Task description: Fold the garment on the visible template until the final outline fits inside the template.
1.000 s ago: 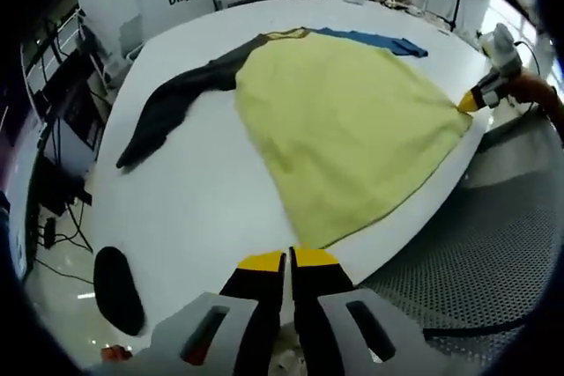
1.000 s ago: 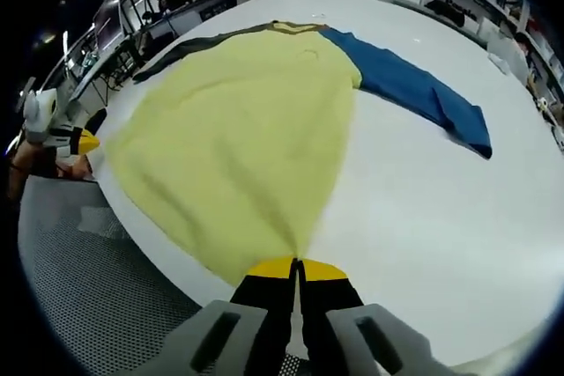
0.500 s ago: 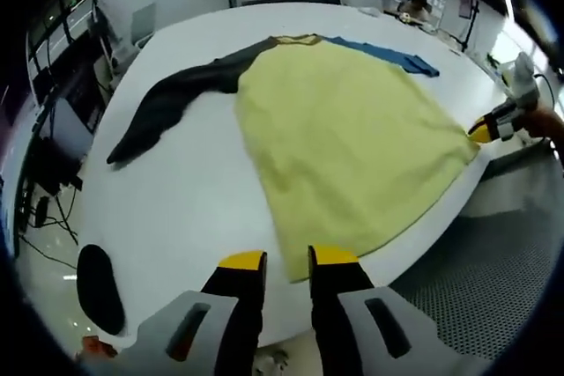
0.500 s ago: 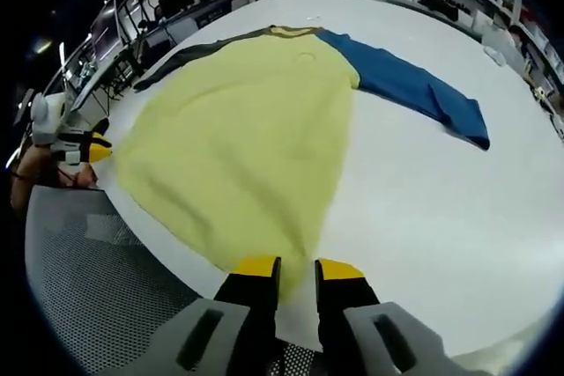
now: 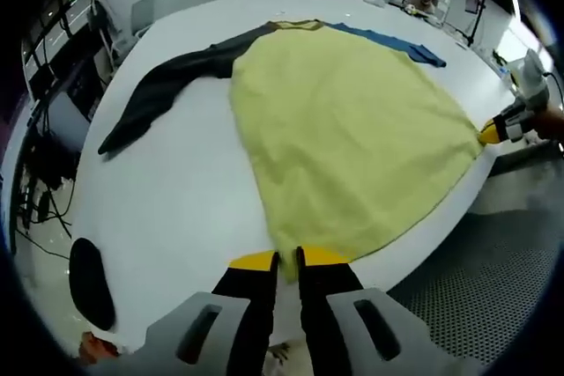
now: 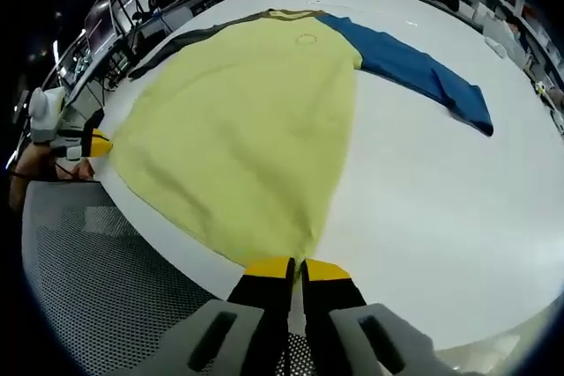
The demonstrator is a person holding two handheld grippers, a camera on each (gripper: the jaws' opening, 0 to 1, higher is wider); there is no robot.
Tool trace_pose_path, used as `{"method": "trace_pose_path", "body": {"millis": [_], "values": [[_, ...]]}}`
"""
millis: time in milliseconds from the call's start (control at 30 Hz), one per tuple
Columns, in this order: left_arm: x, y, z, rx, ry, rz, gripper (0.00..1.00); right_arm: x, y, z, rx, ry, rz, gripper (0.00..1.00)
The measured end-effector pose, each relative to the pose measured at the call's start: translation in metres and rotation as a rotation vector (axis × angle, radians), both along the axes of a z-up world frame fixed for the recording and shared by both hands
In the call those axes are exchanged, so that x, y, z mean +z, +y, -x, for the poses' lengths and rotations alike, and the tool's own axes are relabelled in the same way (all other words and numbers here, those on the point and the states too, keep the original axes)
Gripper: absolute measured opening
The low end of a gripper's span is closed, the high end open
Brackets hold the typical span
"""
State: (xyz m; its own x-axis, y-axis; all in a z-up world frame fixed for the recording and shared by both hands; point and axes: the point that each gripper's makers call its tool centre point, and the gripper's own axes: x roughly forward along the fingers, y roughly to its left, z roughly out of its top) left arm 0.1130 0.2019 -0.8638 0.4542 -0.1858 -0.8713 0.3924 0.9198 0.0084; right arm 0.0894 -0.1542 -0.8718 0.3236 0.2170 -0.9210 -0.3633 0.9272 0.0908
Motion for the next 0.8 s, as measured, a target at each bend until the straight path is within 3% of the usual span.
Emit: {"method": "trace_pose_path", "body": {"millis": [133, 567, 800], "values": [[0.000, 0.000, 0.006, -0.050, 0.033, -0.037, 0.02, 0.000, -0.001, 0.003, 0.031, 0.014, 0.019, 0.00], [0.000, -0.002, 0.014, -0.131, 0.058, -0.086, 0.02, 0.001, -0.004, 0.007, 0.048, 0.030, 0.033, 0.00], [0.000, -0.001, 0.014, -0.105, 0.055, -0.061, 0.02, 0.001, -0.004, 0.007, 0.065, 0.032, 0.048, 0.00]]}}
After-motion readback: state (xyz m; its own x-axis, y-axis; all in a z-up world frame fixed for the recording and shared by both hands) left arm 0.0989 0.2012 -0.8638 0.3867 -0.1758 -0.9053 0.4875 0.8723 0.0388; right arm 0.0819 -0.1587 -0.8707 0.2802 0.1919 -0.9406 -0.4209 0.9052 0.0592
